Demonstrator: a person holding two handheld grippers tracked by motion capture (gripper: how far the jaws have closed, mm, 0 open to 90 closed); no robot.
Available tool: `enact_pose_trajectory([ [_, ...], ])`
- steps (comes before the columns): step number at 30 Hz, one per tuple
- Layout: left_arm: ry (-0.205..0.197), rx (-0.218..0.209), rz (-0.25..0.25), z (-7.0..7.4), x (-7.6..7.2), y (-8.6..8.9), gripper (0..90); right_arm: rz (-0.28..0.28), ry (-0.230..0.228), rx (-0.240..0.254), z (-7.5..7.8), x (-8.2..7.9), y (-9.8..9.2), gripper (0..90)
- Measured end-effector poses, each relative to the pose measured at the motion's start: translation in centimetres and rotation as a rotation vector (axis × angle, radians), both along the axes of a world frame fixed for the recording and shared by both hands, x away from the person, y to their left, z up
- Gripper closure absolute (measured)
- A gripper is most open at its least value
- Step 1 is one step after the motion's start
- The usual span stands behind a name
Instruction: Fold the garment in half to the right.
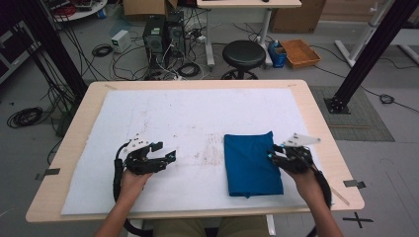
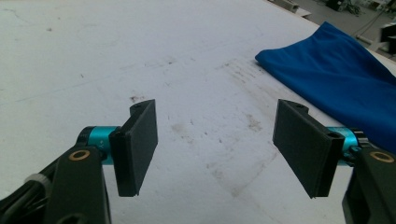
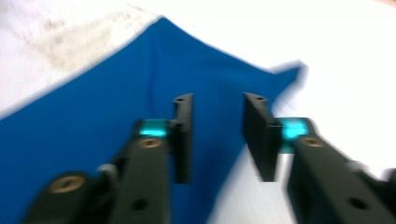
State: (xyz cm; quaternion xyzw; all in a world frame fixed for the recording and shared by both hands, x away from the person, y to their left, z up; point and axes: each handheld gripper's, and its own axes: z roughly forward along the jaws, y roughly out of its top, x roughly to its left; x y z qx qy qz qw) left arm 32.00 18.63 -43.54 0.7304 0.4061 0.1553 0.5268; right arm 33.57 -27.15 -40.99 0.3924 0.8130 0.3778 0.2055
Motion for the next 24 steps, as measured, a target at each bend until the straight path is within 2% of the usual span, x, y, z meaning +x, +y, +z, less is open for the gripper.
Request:
enact_pose_trajectory([
  [2,-0.002,-0.001,-0.003,0.0,0.0,0.0,30.9,-0.039,0.047,-0.003,-0.9,2.8,1.0,76.8],
  [3,-0.001,-0.002,-0.004,0.0,0.0,0.0,30.9,-0.076,0.076,-0.005,-1.3,4.0,1.2,78.9],
  [5,0.000,-0.006,-0.002,0.0,0.0,0.2,30.9,-0.139,0.110,-0.061,-2.1,5.9,1.2,78.9],
  [6,0.002,-0.007,-0.001,-0.1,0.0,0.2,31.0,-0.166,0.129,-0.075,-2.5,6.5,1.0,78.8],
  [8,0.004,-0.006,-0.005,-0.1,0.0,0.5,30.9,-0.200,0.135,-0.039,-2.6,6.9,0.3,75.1],
  [9,0.004,-0.006,0.000,-0.1,-0.1,0.5,30.9,-0.225,0.124,-0.050,-2.5,6.8,0.1,68.7],
  [11,0.006,-0.008,0.006,-0.1,-0.1,0.7,30.9,-0.228,0.114,-0.009,-2.1,6.3,-0.6,65.1],
  [13,0.006,-0.011,0.009,-0.1,-0.1,0.9,30.9,-0.214,0.066,0.018,-1.4,5.0,-0.9,61.4],
  [14,0.007,-0.012,0.010,0.0,-0.1,0.9,30.9,-0.188,0.051,0.037,-1.1,4.4,-1.0,58.1],
  [17,0.002,-0.012,0.016,0.0,-0.2,0.9,30.9,-0.108,0.034,0.077,-0.6,2.0,-0.7,54.5],
  [22,0.004,-0.016,0.022,0.0,-0.1,0.9,29.7,0.046,0.098,0.102,-1.7,-1.1,-0.1,49.7],
  [24,0.005,-0.015,0.022,0.0,-0.1,0.9,29.5,0.108,0.143,0.086,-2.5,-1.7,0.2,46.8],
])
